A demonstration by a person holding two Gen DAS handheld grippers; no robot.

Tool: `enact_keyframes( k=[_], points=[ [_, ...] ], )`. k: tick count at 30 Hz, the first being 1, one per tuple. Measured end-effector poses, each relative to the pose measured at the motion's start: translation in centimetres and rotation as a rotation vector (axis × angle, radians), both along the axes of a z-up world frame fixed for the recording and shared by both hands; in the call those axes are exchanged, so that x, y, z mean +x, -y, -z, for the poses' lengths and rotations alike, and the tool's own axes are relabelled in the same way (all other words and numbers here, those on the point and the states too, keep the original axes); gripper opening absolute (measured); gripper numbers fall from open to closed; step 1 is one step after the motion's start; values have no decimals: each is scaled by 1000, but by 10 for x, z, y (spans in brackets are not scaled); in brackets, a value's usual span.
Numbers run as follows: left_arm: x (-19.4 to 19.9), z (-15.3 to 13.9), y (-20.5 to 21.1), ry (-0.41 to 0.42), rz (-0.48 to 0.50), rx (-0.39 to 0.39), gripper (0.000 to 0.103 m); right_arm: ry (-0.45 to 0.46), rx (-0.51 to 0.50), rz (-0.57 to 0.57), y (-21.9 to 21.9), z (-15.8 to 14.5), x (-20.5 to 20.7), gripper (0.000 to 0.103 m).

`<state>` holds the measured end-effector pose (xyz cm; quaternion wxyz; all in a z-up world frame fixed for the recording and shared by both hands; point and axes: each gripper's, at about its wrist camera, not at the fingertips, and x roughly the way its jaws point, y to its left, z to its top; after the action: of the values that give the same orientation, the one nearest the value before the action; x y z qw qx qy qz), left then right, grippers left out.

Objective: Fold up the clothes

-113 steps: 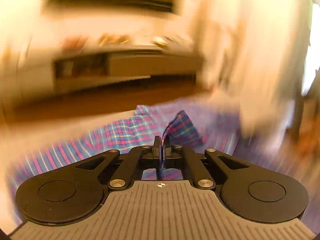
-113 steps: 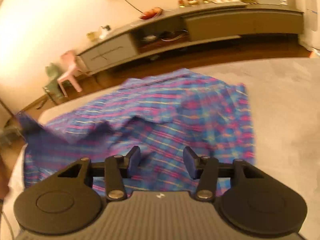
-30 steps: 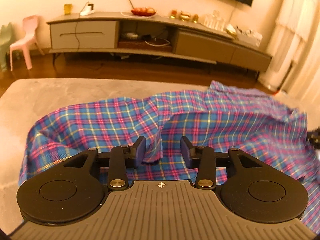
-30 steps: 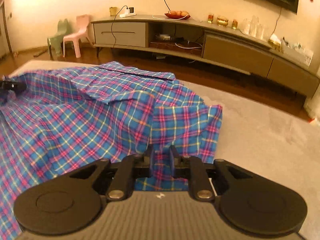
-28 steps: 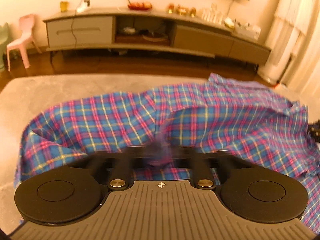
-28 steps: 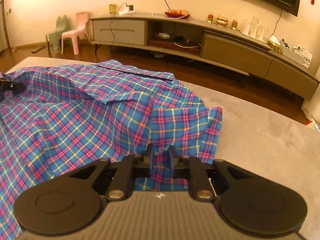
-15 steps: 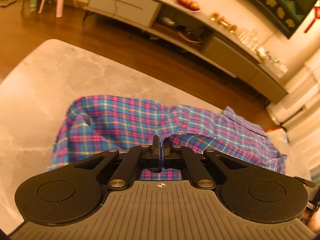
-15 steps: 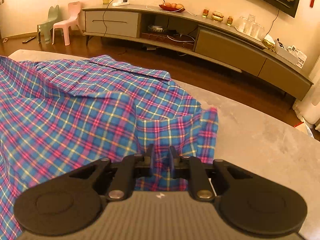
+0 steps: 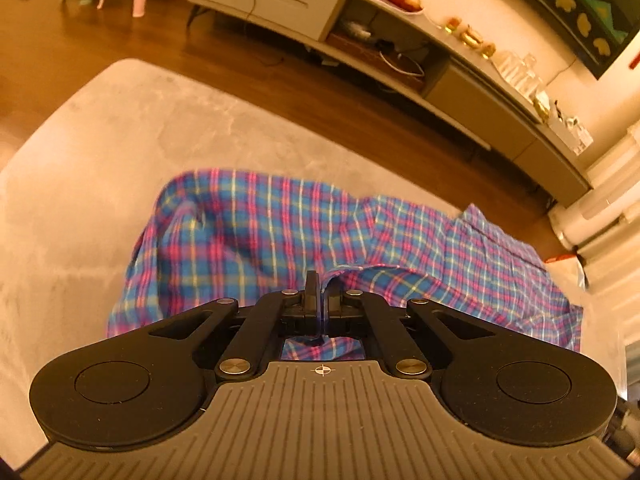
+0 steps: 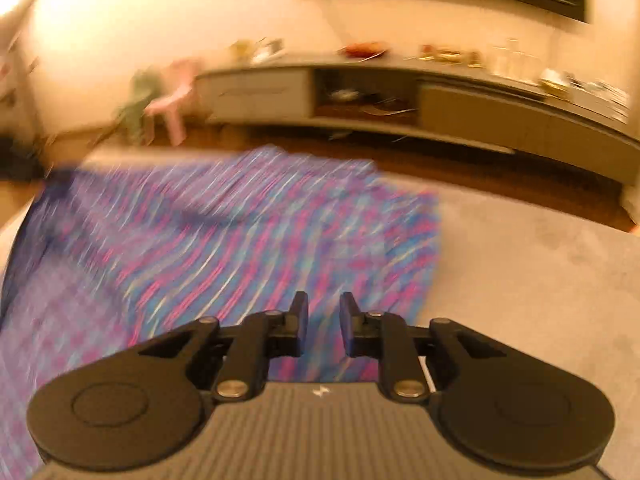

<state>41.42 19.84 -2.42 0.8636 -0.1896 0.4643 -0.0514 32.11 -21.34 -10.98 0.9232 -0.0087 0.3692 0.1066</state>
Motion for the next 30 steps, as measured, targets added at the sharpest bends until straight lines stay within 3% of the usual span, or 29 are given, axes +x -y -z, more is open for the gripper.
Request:
enact_keyframes(
  k=[3, 10, 14, 16, 18, 21, 24, 27, 30],
  points=[
    [-12, 2, 3, -19, -12, 26, 0, -14, -91, -24, -13, 20, -4, 18],
    [-42, -41, 18, 59, 16, 63, 0, 29, 40, 84, 21, 0, 16, 18],
    [-61, -64, 24, 98, 32, 51, 0, 14, -21, 171, 36, 6, 61, 20],
    [-67, -65, 28, 86, 44, 53, 0, -42, -42, 145, 37, 22, 78, 20],
    [-68, -63, 33, 70, 58, 67, 0, -32, -60, 129, 35, 24, 83, 20],
    [-66, -64, 48, 73, 79, 75, 0, -33, 3, 149, 38, 16, 70, 20],
    [-78, -80, 85, 128, 153, 46, 0, -30, 112, 91, 35, 6, 36, 20],
    [-112, -101, 146, 208, 324, 14, 0, -76, 238, 26, 39, 2, 6, 20],
    [-168, -103, 209, 264, 510, 49, 0, -159, 458, 20, 54, 8, -9, 20]
  ],
)
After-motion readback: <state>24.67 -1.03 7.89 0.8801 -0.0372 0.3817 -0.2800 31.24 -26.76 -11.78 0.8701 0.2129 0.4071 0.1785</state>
